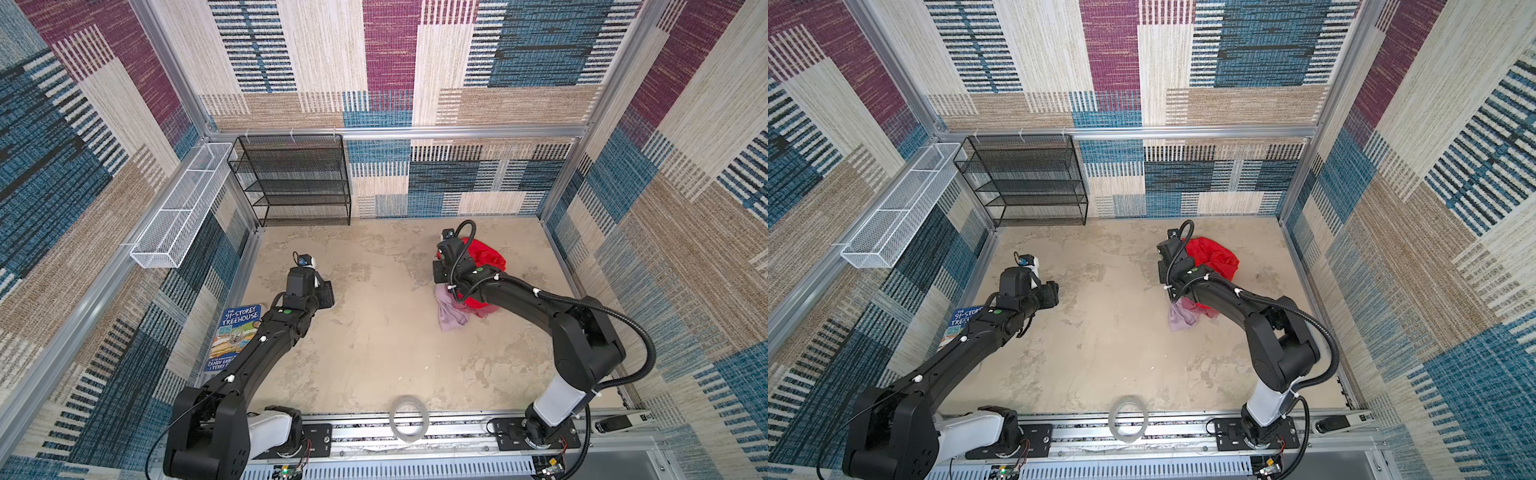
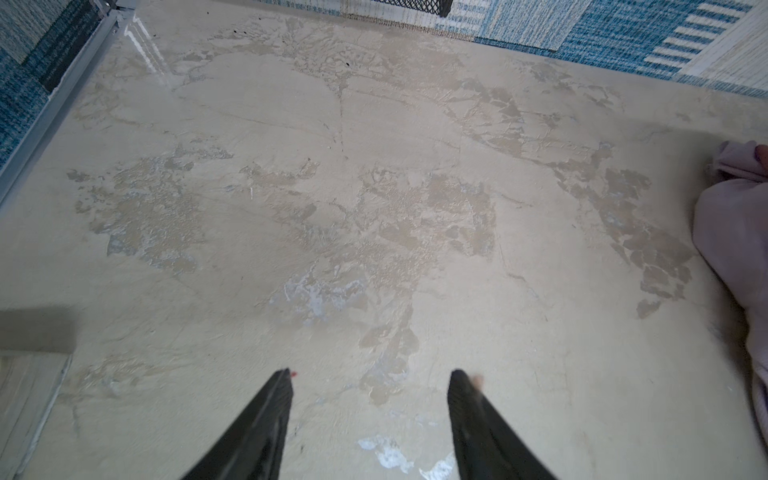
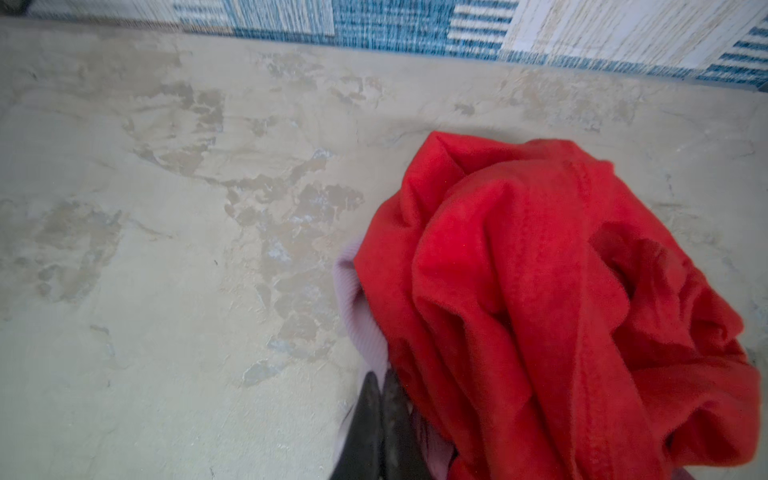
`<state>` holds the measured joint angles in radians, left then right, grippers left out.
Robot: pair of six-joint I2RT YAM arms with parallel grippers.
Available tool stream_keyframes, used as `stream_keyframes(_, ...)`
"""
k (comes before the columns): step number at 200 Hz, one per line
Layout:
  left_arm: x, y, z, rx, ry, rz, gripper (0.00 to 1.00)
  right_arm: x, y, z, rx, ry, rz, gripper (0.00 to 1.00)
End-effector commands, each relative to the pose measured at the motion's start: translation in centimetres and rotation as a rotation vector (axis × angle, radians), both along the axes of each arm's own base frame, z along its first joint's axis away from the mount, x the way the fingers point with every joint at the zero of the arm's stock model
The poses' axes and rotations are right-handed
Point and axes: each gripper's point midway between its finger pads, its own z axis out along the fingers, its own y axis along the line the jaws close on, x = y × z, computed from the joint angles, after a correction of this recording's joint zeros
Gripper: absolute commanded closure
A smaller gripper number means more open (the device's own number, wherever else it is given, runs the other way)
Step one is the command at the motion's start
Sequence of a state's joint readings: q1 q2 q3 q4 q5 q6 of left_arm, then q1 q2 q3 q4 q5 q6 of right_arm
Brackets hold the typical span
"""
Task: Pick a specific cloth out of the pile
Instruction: 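Lift the lavender shirt with the right gripper, pulling it out of the pile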
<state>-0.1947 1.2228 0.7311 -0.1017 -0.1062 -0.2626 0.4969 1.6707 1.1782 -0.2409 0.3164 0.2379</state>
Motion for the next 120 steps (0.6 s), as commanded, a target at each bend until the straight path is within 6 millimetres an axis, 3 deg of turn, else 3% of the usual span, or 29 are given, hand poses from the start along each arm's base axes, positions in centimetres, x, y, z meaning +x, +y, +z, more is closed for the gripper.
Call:
stream_keyframes(1,0.1,0.1,0.4,0.008,-0.002,0.002,0.37,0.8,-0.5,2.8,0.105,-0.071,0.005,1.0)
stream_keyframes(57,0.2,-0.2,0.5,-0.013,0.01,-0.002,0.37,1.0,-4.2,7.4,0.183,-0.159,-0.019,1.0)
stream_keyframes(120,0.3,-0.3,1.3,-0.018,-0.008,-0.002,0.37,1.3,-5.7,12.0,0.235,-0.247,-0.011,1.0)
